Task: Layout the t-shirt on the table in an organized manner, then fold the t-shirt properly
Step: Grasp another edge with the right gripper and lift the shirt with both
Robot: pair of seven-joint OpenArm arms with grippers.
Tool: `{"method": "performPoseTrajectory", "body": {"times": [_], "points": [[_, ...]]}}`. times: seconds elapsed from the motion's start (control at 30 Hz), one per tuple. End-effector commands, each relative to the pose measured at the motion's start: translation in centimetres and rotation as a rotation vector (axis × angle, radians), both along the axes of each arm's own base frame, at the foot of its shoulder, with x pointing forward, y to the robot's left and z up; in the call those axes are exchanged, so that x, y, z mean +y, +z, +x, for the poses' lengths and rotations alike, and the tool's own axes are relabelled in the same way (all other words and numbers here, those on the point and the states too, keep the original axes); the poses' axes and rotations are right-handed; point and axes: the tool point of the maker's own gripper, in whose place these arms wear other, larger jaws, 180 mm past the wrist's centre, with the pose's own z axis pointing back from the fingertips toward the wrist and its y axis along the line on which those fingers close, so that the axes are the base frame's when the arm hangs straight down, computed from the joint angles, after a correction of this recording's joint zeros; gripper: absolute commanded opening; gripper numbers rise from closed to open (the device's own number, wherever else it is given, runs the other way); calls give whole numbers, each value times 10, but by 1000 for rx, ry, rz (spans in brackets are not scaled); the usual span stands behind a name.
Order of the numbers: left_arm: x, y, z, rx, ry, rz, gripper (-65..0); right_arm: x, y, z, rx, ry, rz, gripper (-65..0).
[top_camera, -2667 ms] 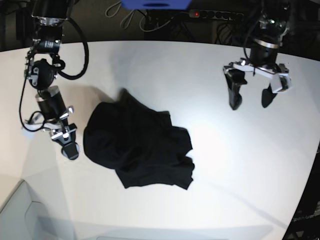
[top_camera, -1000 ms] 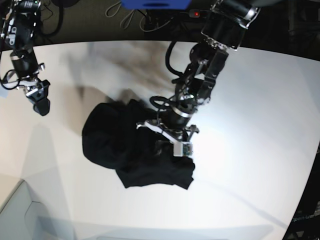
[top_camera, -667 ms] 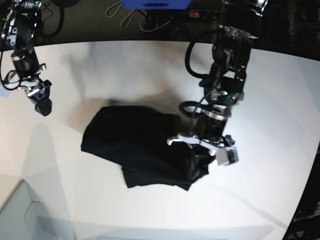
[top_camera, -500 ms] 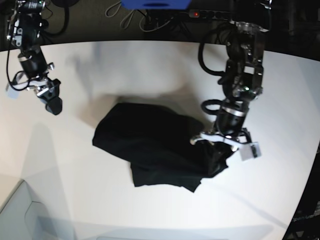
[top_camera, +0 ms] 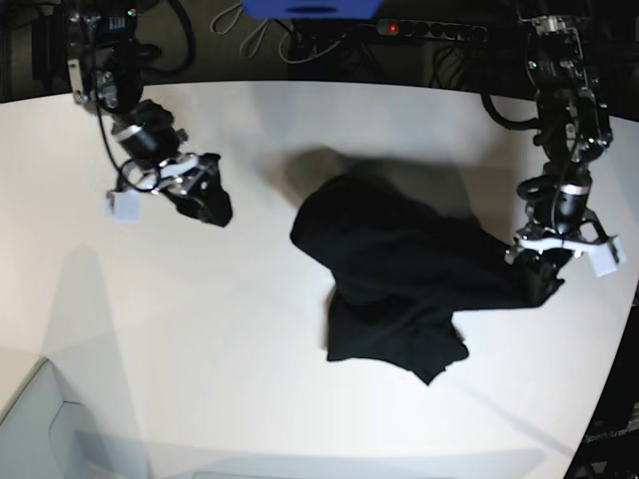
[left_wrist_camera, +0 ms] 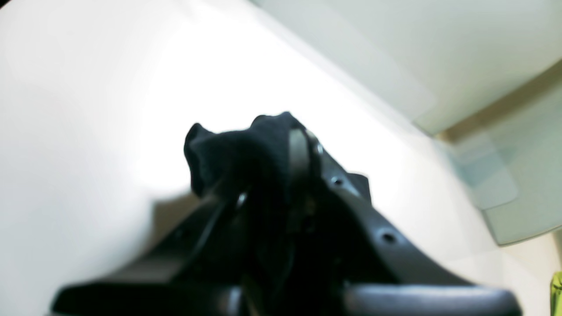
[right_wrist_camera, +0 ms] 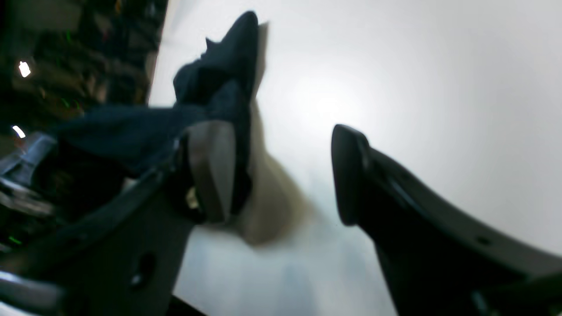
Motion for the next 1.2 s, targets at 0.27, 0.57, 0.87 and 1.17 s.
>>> {"method": "performPoseTrajectory", "body": {"times": [0.27,0.57,0.87,1.17], "points": [[41,1,-26,5,103,33,-648,58,4,3,-92,128,-150,-291],[43,-12,-37,44,108,34,-648,104,-6,-13,-70,243,-106,-291],[43,-11,-36,41,107,33,-648,115,-21,2,-40,242,-93,-291],[43,-10,-35,36,109,33,-648,120,-28,16,-30,239,-91,-292]]}}
